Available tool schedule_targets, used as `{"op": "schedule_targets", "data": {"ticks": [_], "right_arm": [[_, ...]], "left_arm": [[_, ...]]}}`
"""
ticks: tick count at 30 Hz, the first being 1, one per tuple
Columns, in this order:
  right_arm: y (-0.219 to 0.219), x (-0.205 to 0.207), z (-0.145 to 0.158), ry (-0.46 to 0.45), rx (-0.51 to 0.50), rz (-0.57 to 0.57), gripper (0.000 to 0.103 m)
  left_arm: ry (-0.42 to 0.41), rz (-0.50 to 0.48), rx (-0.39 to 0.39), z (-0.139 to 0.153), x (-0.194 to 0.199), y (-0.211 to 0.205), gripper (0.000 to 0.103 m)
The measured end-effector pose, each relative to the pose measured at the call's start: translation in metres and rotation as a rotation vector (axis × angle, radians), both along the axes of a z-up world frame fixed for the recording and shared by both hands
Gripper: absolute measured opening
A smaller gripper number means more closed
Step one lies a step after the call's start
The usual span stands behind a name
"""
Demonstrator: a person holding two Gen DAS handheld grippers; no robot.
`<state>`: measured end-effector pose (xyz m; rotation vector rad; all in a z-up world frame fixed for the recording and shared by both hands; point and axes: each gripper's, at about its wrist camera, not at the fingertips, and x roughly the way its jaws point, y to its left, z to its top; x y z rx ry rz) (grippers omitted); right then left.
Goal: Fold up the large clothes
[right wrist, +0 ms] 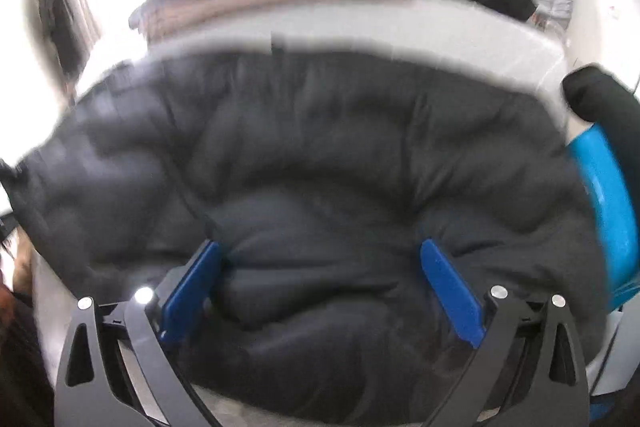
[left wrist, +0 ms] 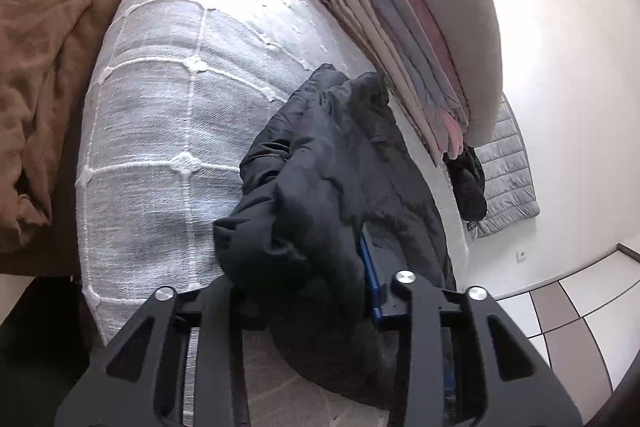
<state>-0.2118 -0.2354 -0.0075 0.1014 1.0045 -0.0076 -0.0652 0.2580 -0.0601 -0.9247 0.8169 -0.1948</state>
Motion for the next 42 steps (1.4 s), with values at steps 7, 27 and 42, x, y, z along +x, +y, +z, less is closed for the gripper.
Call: {"op": "schedule_targets", "data": {"ticks": [7,27,42], "right_arm": [[0.010,-0.010,0.021,-0.096,0.016,0.012,0.096],[0.000,0.010,0.006,0.040,0.167,0.041,0.097],[-0.162,0.044,-0.064,0.148,1.592,-0.148,0.097]], "left_arm": [[-0.031,0.005,0.037,0.008,-0.003,-0.003,0.022],[-0.460,-0.324,0.339,0.178,-0.043,-0.182,0.019],[-0.478,-0.789,0.524,0.144,-0.075,-0.382,0.019]]}}
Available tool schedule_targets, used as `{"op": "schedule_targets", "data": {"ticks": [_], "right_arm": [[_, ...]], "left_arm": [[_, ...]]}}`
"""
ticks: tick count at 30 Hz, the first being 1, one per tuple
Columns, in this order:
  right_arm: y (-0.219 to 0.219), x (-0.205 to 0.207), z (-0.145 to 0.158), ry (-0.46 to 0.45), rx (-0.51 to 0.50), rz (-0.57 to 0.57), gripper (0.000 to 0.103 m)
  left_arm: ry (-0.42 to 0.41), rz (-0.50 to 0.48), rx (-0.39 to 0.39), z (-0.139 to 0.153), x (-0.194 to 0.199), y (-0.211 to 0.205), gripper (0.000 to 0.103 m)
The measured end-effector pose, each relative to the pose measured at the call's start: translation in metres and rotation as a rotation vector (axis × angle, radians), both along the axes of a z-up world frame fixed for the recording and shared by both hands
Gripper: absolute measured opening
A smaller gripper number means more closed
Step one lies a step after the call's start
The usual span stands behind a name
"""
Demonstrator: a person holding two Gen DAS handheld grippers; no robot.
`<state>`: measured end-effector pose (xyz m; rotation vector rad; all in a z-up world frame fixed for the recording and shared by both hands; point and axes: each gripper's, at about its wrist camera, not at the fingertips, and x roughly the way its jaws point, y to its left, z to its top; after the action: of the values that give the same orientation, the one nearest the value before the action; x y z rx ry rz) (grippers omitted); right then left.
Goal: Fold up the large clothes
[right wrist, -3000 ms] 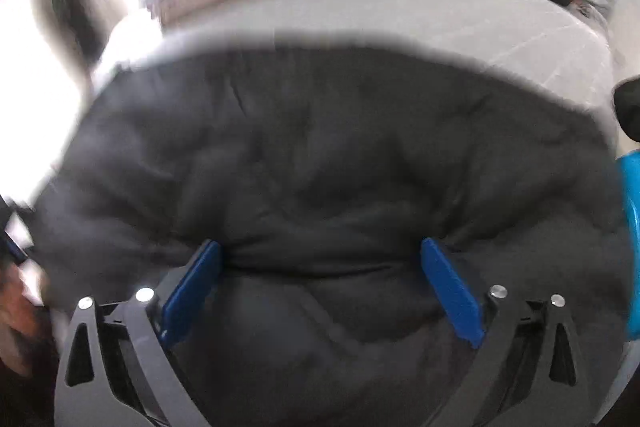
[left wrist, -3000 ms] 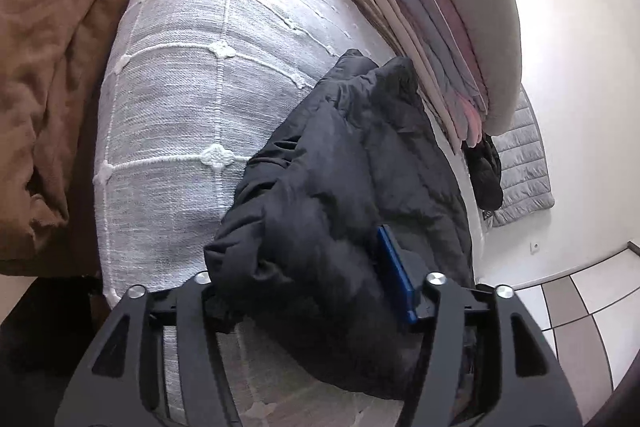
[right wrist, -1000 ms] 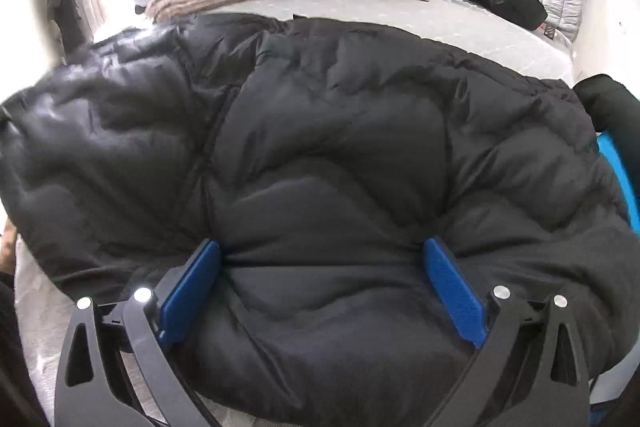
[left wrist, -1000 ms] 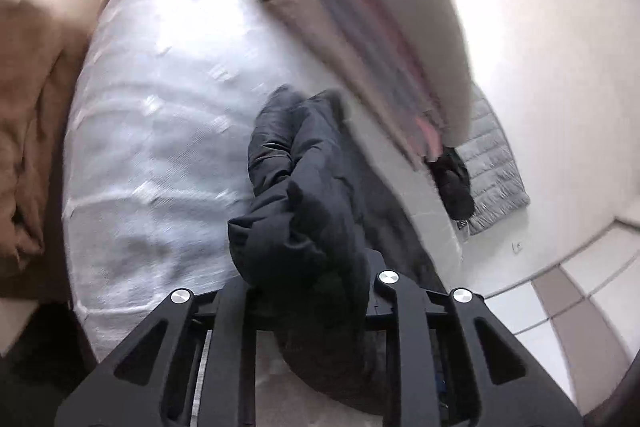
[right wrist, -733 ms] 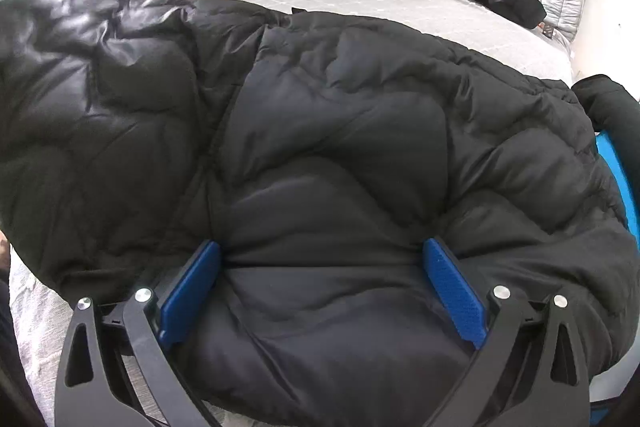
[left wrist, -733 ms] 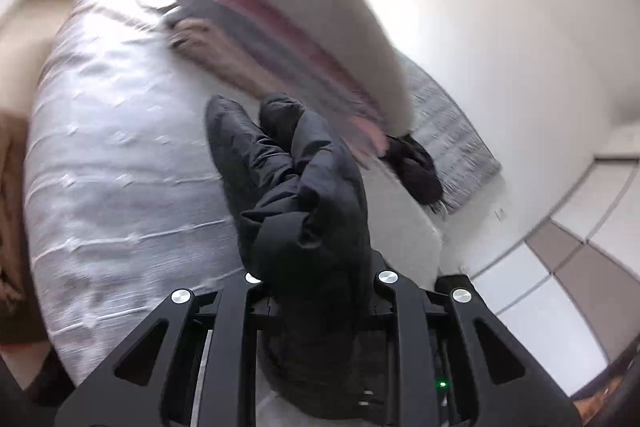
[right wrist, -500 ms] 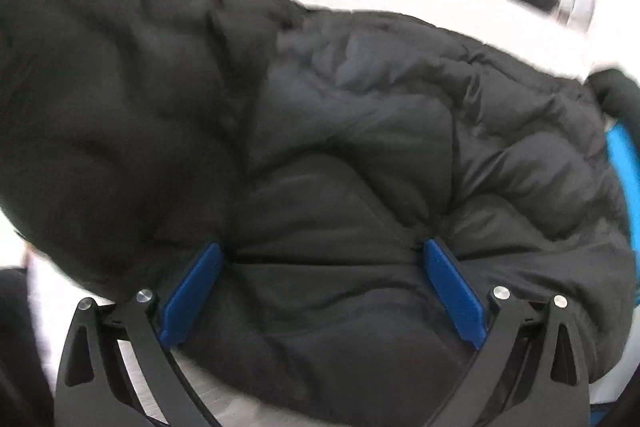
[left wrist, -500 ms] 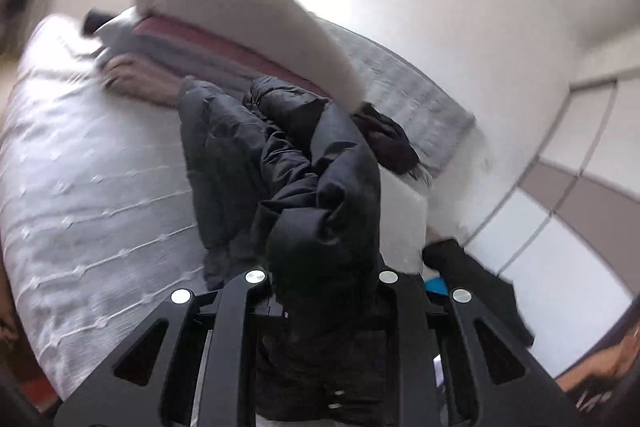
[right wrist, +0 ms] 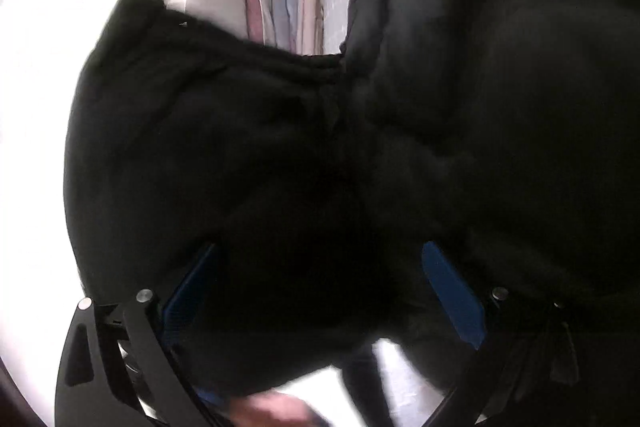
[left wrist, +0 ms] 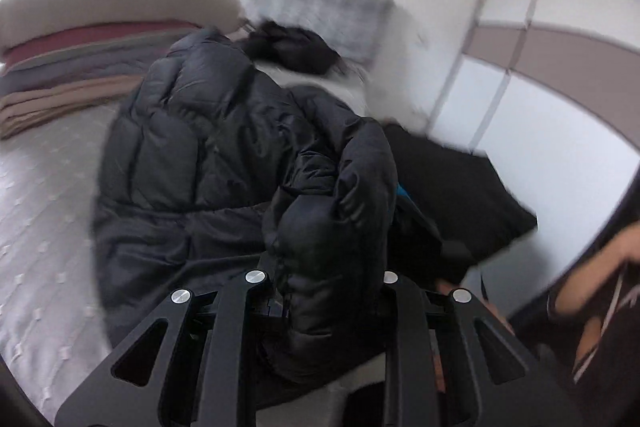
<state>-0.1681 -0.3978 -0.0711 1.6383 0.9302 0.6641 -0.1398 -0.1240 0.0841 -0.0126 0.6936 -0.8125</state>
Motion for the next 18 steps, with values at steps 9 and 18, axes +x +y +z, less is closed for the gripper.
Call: {"op": "schedule_targets", "data": {"ticks": [9,18], "right_arm": [[-0.048,-0.035,-0.026,-0.049,0.113,-0.108,0.096],[-0.050,-0.033,-0.026,0.018,-0.156,-0.058,0.096]], "left_arm": [[-0.011,-0.142,0.071,-0.031,-0.021,-0.050,0.019],[0.073,-0.140,0.056,-0.046,-0.004,-0.032,0.019]]}}
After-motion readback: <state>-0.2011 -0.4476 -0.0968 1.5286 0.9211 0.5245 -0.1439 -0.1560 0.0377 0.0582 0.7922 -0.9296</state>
